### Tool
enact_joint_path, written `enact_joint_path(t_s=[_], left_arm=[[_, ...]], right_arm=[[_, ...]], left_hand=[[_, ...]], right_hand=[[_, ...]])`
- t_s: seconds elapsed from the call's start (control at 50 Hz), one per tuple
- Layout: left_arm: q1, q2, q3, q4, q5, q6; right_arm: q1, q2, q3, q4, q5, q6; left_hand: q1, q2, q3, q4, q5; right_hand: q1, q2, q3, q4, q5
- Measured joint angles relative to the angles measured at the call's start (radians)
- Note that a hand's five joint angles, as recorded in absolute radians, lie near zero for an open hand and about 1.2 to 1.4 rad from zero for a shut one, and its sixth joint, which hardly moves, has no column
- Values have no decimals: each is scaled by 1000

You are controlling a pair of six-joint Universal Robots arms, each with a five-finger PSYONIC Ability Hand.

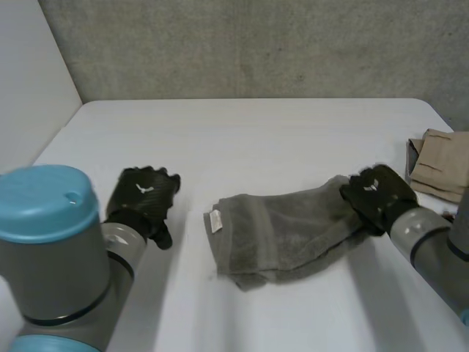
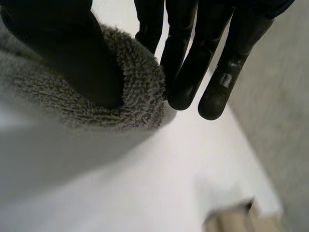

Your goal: Fold the laundry.

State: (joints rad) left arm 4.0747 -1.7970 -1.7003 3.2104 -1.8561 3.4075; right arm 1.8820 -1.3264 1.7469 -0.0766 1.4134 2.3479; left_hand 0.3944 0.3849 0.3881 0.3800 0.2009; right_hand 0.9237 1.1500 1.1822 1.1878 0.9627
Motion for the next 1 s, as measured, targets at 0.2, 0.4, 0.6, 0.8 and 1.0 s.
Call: enact_joint_path(t_s=[0.2,0.4,0.6,0.8,1.0], left_arm=[[83,43,-28,6,9,-7],[98,30,-10,43,22,-35],[42,-26,114,89,89,-85],[-82,-173,275,87,173,-171],[-129,-296,325,17,173,-211]], right_arm=[[301,82,-188,0,-15,-55],[524,262,-244,-2,-53,-139],[306,82,-210,3,-73,414],[53,-79,-145,79,-145,758],[26,11,-188,121,-151,752]], left_hand=[[-61,-60,-62,-58,-58],[-132,-132,-132,-127,-133],[-132,-132,-132,-127,-133],[-132,-132,-132,-127,-133],[-132,-132,-132,-127,-133]], right_hand=[[5,0,0,0,0],[-597,-766,-791,-796,-751],[-729,-936,-973,-960,-903],[-729,-936,-973,-960,-903],[-729,-936,-973,-960,-904]])
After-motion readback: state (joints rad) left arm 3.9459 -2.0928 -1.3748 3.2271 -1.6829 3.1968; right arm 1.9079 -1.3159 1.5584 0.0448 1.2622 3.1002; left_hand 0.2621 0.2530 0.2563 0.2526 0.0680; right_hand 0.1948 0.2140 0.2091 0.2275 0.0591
